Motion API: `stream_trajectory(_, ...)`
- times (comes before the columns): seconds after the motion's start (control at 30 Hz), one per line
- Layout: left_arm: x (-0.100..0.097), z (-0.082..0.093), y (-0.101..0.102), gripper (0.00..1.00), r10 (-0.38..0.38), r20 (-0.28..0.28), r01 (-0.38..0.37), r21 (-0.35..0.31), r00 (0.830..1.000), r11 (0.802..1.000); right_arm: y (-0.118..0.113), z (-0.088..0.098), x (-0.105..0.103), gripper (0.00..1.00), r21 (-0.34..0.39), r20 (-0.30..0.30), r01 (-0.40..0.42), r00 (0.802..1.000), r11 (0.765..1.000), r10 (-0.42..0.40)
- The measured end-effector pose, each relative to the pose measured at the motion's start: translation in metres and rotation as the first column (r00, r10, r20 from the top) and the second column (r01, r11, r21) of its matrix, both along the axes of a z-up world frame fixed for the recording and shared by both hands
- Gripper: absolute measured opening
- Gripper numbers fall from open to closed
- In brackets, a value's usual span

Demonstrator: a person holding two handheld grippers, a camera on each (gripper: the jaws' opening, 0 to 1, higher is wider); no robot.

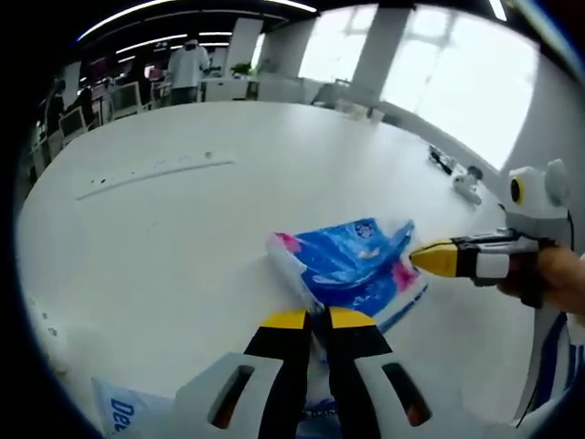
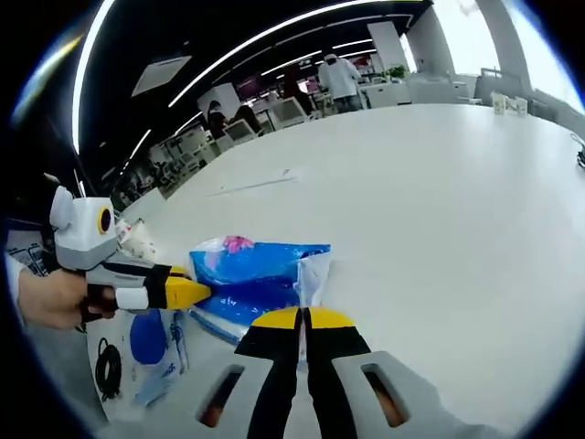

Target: Arrange the tabletop items into an orderly group along one side of the table until the central work area is clear of visible clutter.

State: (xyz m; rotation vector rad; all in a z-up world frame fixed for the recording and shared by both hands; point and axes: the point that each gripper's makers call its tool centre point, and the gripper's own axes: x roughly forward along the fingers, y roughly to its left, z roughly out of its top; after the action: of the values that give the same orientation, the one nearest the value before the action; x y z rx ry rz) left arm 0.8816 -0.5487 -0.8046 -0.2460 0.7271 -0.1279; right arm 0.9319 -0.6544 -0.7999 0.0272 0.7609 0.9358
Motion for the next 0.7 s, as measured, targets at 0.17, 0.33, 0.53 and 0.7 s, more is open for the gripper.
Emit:
stream_trajectory(0.17, -0.0011, -0.0049, -0.0019, 0.02, 0.012, -0.011, -0.012, 0.001, 1.0, 1.0, -0.0005, 0.0042, 0.0065, 0.0, 0.008, 0.005, -0.006, 1.0, 1.0, 0.006)
stream_trajectory(0.33, 0.0001, -0.009, -0.0004, 0.02, 0.028, -0.01, -0.028, -0.005, 1.0, 1.0, -0.0008, 0.0047, 0.005, 0.0, 0.009, 0.006, -0.002, 1.0, 1.0, 0.002)
stream_trajectory(0.53, -0.0007, -0.0094, -0.0016, 0.02, 0.043, -0.011, -0.043, -0.01, 0.999, 0.999, 0.0004, 0.0016, 0.0016, 0.0, 0.009, 0.001, 0.007, 1.0, 1.0, -0.007)
stream_trajectory(0.7, -0.0017, -0.0088, -0.0021, 0.02, 0.041, -0.007, -0.041, -0.004, 0.999, 0.999, 0.0013, -0.0008, -0.0009, 0.0, 0.0, 0.006, -0.002, 1.0, 1.0, 0.002)
